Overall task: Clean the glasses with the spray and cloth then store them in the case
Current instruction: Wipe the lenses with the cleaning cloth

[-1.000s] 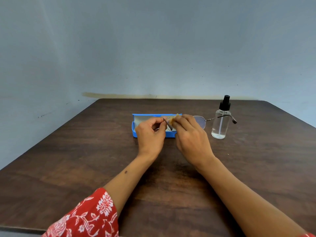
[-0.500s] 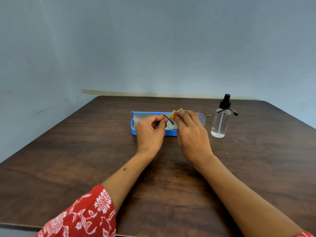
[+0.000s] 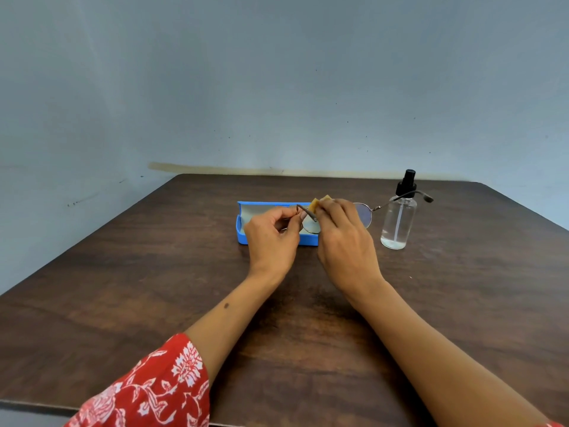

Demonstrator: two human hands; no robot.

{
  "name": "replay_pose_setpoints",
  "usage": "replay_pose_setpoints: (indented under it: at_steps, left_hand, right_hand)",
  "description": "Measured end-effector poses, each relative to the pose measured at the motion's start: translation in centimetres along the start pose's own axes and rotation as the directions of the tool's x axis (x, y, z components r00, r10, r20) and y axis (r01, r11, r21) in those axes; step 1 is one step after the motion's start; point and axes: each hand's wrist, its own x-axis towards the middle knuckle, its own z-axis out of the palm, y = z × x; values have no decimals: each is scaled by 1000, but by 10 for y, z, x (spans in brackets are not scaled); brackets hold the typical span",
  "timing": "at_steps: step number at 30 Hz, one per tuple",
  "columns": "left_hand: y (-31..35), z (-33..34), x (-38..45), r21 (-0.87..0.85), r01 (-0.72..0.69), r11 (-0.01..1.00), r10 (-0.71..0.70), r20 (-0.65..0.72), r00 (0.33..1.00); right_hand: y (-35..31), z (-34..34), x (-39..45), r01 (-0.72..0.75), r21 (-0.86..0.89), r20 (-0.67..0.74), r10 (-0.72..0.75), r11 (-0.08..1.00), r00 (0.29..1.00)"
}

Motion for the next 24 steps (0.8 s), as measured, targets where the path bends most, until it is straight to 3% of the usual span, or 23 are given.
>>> replay_pose_setpoints:
  at_steps: [6, 14, 19, 24]
  left_hand:
    - [-2, -1, 2, -5, 21, 1000, -21, -20, 1000]
    - [-2, 0, 0, -30, 32, 999, -32, 12, 999]
    - [-7, 1, 3, -88, 64, 994, -66, -24, 998]
    - [-4, 1, 1, -65, 39, 997, -39, 5, 999]
  right_hand:
    - [-3, -1, -2, 112, 144, -2, -113, 983, 994]
    - [2, -1, -1, 25, -21, 32, -25, 999, 999]
    - [-3, -2, -4, 107, 127, -9, -107, 986, 994]
    - [4, -2, -3, 57, -37, -4, -57, 998, 998]
